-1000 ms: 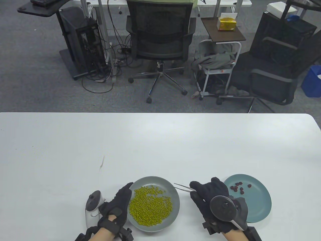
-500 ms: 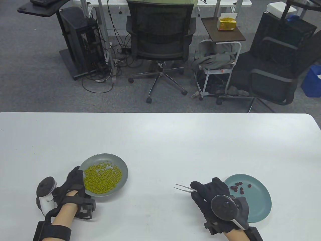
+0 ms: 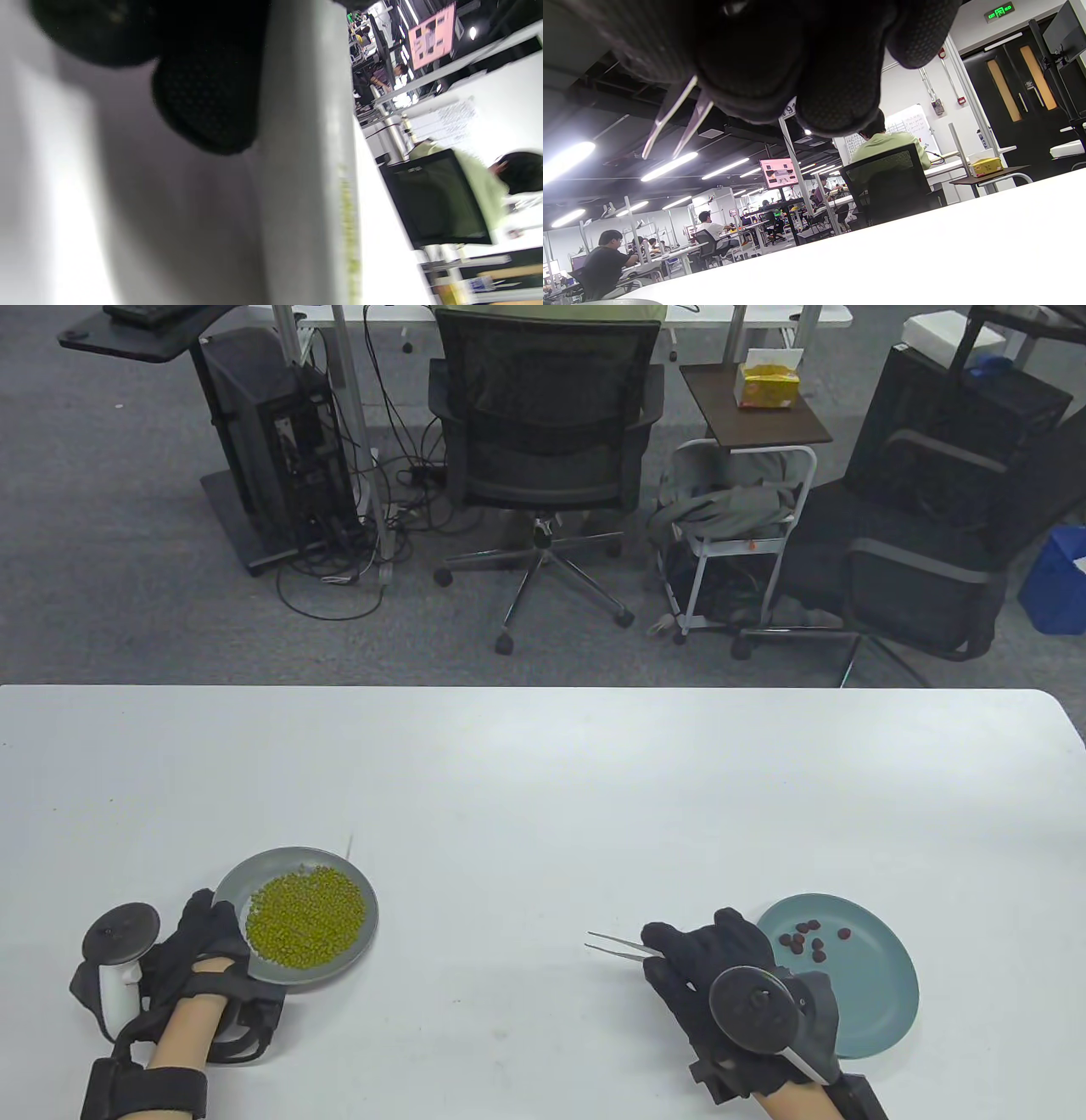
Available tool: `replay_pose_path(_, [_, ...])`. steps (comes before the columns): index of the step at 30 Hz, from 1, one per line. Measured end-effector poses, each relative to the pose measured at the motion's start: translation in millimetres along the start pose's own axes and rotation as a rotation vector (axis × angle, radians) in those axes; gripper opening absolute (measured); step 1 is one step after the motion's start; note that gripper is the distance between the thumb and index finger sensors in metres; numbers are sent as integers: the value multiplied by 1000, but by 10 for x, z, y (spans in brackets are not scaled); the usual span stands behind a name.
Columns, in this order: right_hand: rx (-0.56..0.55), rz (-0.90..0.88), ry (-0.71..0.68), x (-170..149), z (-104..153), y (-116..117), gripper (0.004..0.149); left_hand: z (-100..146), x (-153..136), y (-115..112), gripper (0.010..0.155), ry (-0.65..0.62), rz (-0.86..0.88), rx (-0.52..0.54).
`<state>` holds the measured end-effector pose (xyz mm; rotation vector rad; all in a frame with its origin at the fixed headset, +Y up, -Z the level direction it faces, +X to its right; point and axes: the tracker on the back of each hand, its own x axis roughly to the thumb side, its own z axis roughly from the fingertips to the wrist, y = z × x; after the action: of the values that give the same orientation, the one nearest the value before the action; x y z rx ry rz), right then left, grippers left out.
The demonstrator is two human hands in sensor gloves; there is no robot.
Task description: Pick cranberries with tweezers into plate
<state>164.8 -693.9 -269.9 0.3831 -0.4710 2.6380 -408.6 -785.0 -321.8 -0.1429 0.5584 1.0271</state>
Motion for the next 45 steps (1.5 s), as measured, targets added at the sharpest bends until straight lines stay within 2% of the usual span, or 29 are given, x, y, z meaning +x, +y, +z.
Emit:
replay_pose_path(4, [1,6,-11,9,-14,-7,48,50,36,80,64,45,-350,32])
replay_pose_path(8, [17,15,-25,37,-15,23,49,165,39,145,68,61,-428,21])
replay_pose_path(10, [20,23,-38,65,-13,33,49,283,131,184,70,10,-547,72])
replay_pose_path(13, [10,37,-51,94,-15,26,48,546,394,149,70,-143,-735,159])
replay_pose_path(16, [-6,59,-61,106,-27,10,48,903,743,-45,67,-382,-783,163])
replay_pose_path(20, [0,58,-51,86,-55,30,49,1407,1142,-523,66,-728,-780,113])
replay_pose_path(24, [-9,72,-45,53,-78,38,49,1686,1315,-1005,71,-949,-844,93])
replay_pose_path(26, [-8,63,-34,25,-72,32,49,1736,1330,-1189,74,-1010,-880,88])
replay_pose_path(29, [-7,57,-27,5,-50,28,49,1747,1246,-1433,78,-1039,-922,55])
replay_pose_path(33, [17,63,-36,22,-35,77,49,1670,1036,-1620,82,-1003,-980,-7])
replay_pose_path(35, [51,79,-47,44,-29,138,49,1632,970,-1694,83,-969,-975,-120])
replay_pose_path(42, [154,177,-72,175,-27,350,50,1560,945,-1684,85,-949,-988,-124])
replay_pose_path(45, [228,335,-80,271,-68,484,50,1536,911,-1659,85,-939,-984,-120])
